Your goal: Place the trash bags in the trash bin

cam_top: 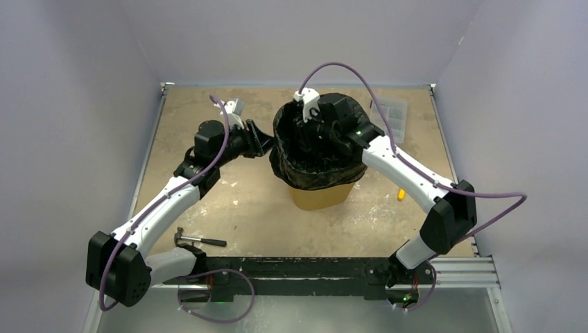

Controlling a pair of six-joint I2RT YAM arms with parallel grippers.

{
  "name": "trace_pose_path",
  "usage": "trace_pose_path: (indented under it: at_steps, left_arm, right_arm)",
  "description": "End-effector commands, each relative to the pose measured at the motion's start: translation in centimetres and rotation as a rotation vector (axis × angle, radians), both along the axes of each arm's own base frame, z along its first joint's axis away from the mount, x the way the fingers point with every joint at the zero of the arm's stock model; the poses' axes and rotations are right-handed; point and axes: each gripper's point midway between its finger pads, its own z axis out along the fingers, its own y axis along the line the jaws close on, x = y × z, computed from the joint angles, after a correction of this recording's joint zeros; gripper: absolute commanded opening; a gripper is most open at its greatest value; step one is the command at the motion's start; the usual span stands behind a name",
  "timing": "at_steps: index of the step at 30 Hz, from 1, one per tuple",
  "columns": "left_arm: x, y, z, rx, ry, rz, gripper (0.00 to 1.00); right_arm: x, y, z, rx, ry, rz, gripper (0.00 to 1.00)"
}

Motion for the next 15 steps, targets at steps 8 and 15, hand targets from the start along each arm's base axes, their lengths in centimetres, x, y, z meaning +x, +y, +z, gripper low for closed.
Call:
trace_pose_path:
  at_steps: [8, 15]
  left_arm:
    - [0.2, -0.8, 1.0, -0.019, -0.034, -0.038, 0.4]
    - [0.2, -0.9, 1.2, -0.022, -0.035, -0.043, 0.4]
  right_arm:
    - [-0.3, -0.4, -6.6, -0.186, 0.034, 0.084, 0.36]
    - [-0.7, -0.7, -9.9, -0.236, 0.09, 0.097, 0.38]
